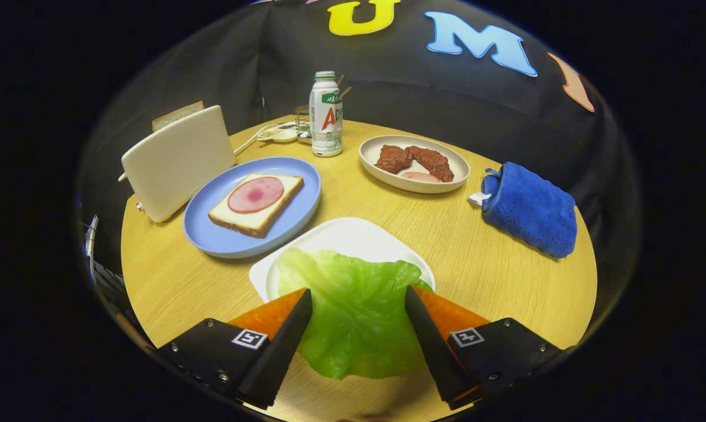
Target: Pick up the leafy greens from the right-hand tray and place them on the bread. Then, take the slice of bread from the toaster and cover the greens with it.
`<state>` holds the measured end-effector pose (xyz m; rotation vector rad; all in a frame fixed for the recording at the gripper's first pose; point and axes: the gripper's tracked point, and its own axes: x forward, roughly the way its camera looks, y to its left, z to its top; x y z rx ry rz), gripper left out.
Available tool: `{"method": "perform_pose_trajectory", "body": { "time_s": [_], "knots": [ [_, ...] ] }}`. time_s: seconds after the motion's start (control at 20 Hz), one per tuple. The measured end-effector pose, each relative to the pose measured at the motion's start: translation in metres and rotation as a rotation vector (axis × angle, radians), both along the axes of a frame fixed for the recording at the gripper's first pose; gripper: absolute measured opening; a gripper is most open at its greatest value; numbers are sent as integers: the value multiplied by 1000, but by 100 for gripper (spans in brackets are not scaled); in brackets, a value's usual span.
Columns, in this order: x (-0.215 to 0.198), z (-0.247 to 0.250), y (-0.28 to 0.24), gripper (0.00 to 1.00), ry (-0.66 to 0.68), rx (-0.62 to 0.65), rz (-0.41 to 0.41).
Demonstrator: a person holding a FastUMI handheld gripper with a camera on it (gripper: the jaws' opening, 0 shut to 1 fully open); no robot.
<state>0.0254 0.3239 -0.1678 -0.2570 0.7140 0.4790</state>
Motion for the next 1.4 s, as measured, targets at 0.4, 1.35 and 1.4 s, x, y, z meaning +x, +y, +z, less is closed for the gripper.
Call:
{"method": "perform_pose_trajectory", "body": {
  "time_s": [0.4,1.35,1.4],
  "knots": [
    [-10,2,10,13,20,33,11],
    [12,82,35,1,-184,75,16],
    [16,85,37,1,-191,70,16]
  ]
}}
